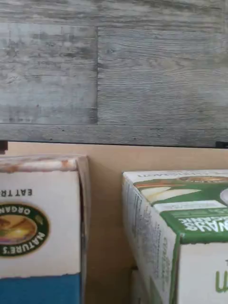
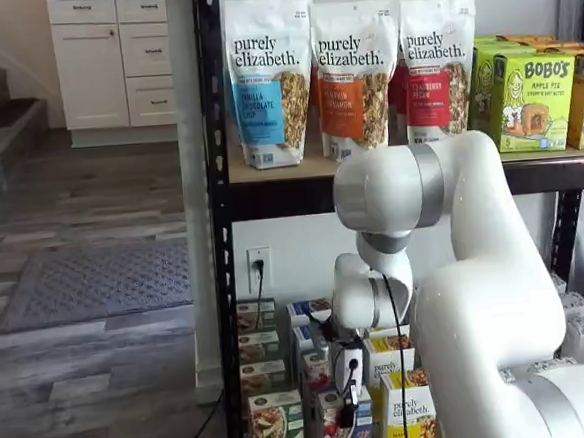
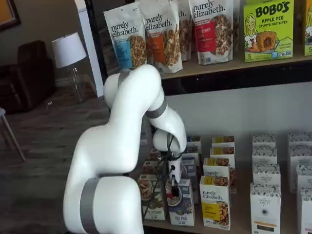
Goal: Pick up the blue and white box that is on the bottom shelf, the second box from the left
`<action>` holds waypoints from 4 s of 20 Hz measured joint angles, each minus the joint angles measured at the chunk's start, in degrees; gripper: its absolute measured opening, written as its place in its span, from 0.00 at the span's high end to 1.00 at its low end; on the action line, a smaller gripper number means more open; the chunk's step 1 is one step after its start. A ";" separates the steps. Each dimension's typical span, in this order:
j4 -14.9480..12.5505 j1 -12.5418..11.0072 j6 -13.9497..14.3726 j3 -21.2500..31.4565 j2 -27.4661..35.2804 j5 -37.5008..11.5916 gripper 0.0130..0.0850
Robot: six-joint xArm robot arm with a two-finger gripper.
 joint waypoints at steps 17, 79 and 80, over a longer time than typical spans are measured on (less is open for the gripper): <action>0.62 0.07 -0.46 0.39 -0.27 0.16 0.56; 0.90 1.86 1.66 52.36 -57.04 3.89 0.56; 0.78 1.48 1.50 52.48 -58.21 4.93 0.56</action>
